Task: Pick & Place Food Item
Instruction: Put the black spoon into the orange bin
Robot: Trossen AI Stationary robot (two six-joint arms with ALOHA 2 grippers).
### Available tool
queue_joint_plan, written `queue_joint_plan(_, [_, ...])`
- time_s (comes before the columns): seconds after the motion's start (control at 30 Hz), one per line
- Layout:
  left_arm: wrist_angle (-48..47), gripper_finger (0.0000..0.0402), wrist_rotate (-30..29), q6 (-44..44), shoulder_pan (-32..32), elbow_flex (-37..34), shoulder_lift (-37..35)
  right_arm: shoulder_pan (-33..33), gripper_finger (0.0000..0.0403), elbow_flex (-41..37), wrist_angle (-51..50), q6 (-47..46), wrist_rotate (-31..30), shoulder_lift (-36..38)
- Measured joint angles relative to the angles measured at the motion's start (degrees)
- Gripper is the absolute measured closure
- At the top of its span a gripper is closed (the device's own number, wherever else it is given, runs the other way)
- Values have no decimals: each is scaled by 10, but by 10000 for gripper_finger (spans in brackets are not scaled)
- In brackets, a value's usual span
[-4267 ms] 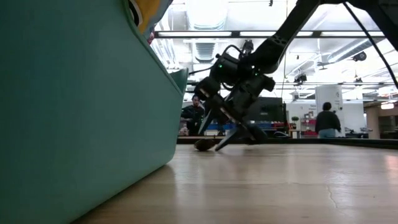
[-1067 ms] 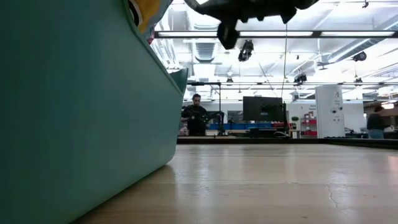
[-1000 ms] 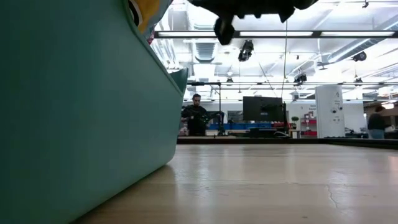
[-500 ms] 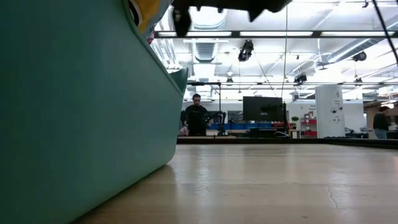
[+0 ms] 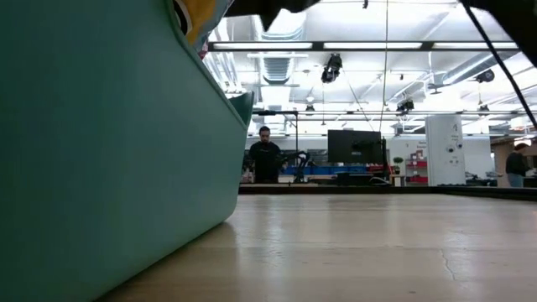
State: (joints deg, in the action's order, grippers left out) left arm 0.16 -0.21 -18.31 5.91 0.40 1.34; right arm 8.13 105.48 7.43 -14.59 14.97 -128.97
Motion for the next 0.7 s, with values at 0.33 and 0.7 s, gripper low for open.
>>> queue_joint_plan(0.33, [0,162,0,0,0,0,0,4,395,248,-191,0,0,-147])
queue_joint_plan(0.7, [0,162,0,0,0,0,2,4,395,290,-230,0,-1,-187])
